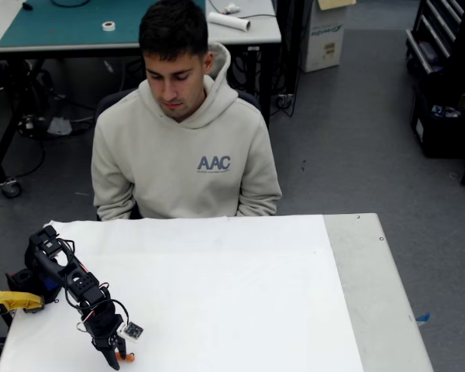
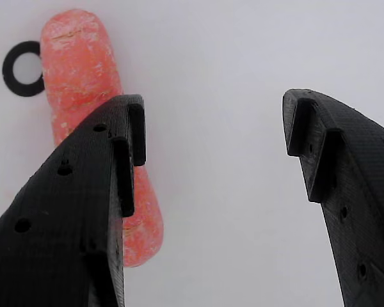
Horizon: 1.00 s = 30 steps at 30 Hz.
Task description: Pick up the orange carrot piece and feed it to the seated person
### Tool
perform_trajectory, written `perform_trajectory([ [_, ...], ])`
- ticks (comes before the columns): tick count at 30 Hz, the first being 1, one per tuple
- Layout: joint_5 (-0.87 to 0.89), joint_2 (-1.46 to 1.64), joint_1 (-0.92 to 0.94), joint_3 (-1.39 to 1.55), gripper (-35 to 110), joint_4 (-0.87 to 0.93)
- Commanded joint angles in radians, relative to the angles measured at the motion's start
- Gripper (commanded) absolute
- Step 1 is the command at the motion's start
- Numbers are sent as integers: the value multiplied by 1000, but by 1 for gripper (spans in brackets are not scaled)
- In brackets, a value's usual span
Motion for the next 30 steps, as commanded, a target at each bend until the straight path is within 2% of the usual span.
perform_trajectory([
  [1,-8,38,-6,3,16,18],
  [10,-6,181,-25,6,16,20],
  [22,2,204,-43,109,16,20],
  [30,9,310,-120,123,16,20],
])
